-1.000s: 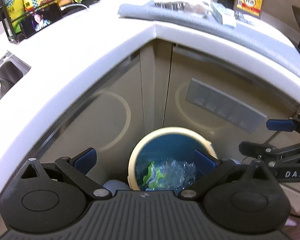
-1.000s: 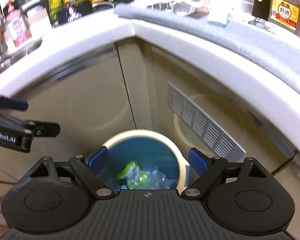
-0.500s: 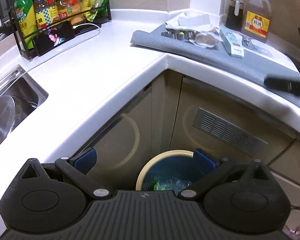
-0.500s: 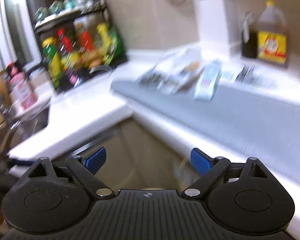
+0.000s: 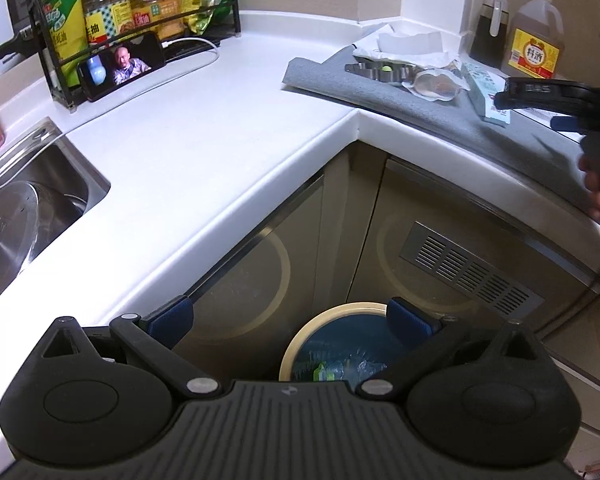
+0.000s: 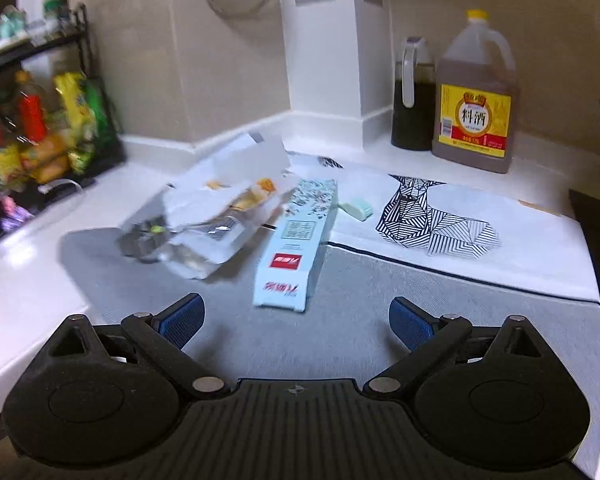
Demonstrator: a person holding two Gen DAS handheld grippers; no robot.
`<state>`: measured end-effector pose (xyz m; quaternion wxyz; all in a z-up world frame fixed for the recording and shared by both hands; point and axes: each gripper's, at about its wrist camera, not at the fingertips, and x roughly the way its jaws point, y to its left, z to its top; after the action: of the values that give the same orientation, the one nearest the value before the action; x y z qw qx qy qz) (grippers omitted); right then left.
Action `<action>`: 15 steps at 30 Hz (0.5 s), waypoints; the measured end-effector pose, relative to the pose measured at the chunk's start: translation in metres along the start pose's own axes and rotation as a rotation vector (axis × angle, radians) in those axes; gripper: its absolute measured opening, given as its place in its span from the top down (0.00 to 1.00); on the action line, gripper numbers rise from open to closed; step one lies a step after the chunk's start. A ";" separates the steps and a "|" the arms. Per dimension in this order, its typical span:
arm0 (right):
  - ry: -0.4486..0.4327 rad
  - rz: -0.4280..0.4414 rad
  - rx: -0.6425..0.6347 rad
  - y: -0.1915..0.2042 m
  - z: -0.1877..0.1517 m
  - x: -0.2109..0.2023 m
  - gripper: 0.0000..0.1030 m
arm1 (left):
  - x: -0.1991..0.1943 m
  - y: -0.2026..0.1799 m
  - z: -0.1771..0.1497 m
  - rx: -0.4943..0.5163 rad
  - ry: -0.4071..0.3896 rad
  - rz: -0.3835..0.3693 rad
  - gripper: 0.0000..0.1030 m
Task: Collect trash
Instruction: 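Move both tools back toward the remaining trash on the mat, then grasp the light-blue tissue box with the right tool while the left tool approaches the tissue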
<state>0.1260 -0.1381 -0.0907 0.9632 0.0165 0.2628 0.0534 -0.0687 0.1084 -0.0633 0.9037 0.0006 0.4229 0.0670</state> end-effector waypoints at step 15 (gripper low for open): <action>0.059 -0.062 -0.043 0.006 0.018 0.067 0.05 | 0.005 -0.005 0.039 0.017 -0.055 0.032 0.00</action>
<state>0.1914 -0.1246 -0.1088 0.9564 -0.0139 0.2902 0.0298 -0.0349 0.1062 -0.0422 0.9137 0.0170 0.3985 0.0779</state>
